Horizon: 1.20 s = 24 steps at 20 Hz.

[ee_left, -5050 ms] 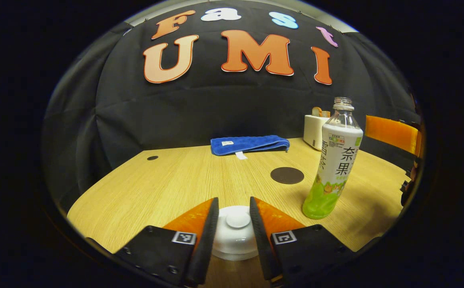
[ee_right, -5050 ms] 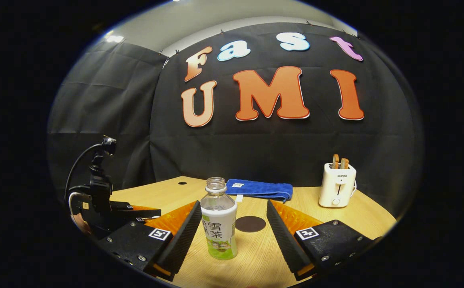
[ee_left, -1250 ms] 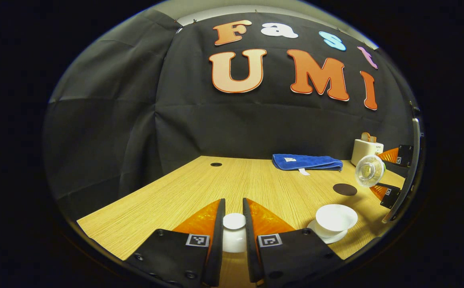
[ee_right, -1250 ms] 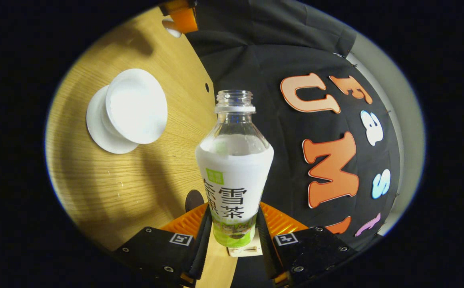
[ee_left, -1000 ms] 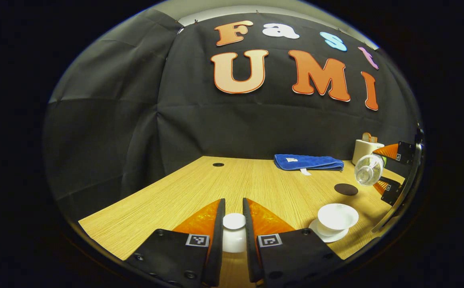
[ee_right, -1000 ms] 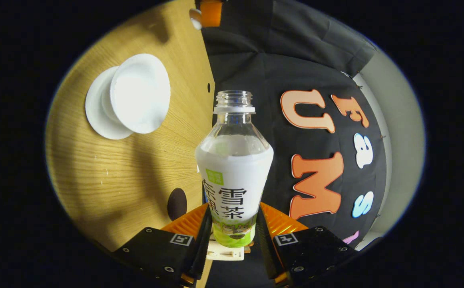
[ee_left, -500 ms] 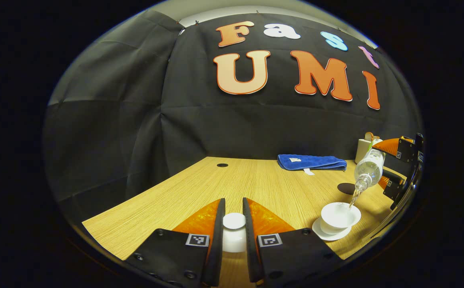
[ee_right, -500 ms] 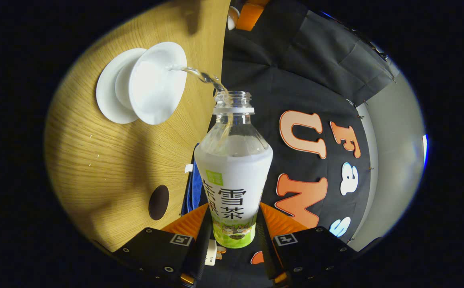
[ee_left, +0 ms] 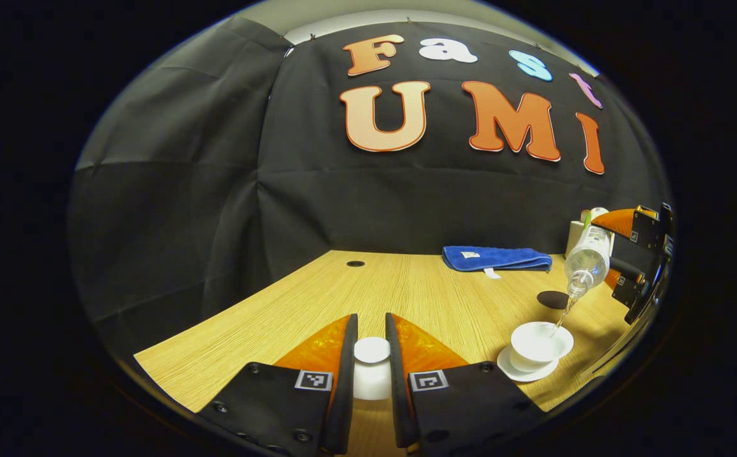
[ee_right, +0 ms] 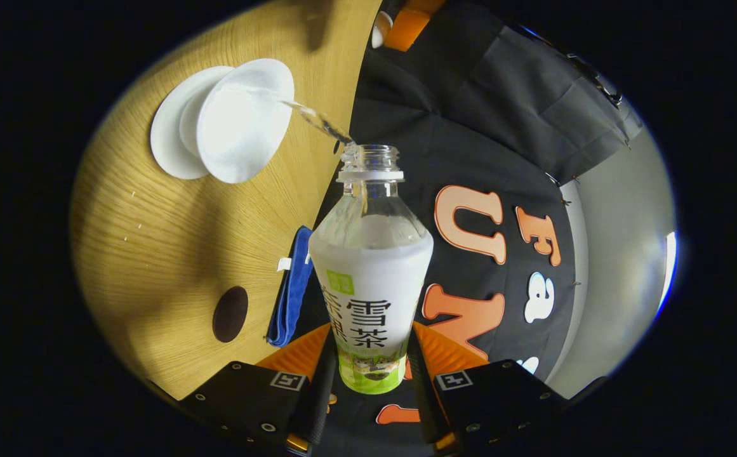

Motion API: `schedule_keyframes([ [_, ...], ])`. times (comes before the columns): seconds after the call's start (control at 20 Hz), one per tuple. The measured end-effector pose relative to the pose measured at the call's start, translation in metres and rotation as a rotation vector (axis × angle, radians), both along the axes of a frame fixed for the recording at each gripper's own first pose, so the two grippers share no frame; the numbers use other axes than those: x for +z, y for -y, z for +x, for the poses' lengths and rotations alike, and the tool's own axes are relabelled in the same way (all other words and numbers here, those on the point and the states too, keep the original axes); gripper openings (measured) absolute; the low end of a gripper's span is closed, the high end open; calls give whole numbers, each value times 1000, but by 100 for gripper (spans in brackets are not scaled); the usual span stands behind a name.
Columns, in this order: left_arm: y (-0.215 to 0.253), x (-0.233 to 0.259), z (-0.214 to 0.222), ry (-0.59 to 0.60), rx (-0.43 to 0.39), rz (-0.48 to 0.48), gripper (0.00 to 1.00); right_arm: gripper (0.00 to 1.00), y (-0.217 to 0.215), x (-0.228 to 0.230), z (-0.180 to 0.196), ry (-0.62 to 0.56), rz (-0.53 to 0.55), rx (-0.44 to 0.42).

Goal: Open the teacup lid with one hand, grasp the water bottle and pour water into the teacup with the other hand; after pouring, place the water bottle on the coaster and then close the teacup lid.

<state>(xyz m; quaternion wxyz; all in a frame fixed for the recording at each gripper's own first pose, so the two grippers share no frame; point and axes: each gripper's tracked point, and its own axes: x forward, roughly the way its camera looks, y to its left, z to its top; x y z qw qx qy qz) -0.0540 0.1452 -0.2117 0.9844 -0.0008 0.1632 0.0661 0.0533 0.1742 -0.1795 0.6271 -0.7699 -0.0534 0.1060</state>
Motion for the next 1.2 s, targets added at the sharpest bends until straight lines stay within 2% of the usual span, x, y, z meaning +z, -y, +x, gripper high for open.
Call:
schedule_keyframes([
  [0.3, 1, 4, 0, 7, -6, 6, 30, 59, -3, 16, 6, 60, -44, 39],
  [0.65, 2, 6, -2, 9, -10, 11, 30, 59, -13, 39, 10, 185, -121, 113],
  [0.75, 1, 7, -2, 12, -11, 12, 30, 56, -14, 41, 10, 202, -130, 121],
  [0.8, 1, 8, -2, 12, -9, 11, 30, 59, -15, 42, 9, 213, -138, 130],
  [0.9, 1, 8, -2, 10, -9, 10, 30, 59, -18, 49, 10, 249, -163, 149],
  [1.0, 1, 8, -4, 9, -9, 10, 30, 59, -19, 53, 11, 261, -181, 157],
  [1.05, 0, 9, -4, 11, -9, 11, 30, 56, -20, 55, 12, 264, -190, 158],
  [1.1, 0, 8, -4, 11, -7, 12, 30, 59, -21, 55, 11, 263, -198, 164],
  [1.2, 0, 7, -5, 5, -8, 13, 30, 59, -23, 57, 12, 260, -213, 176],
])
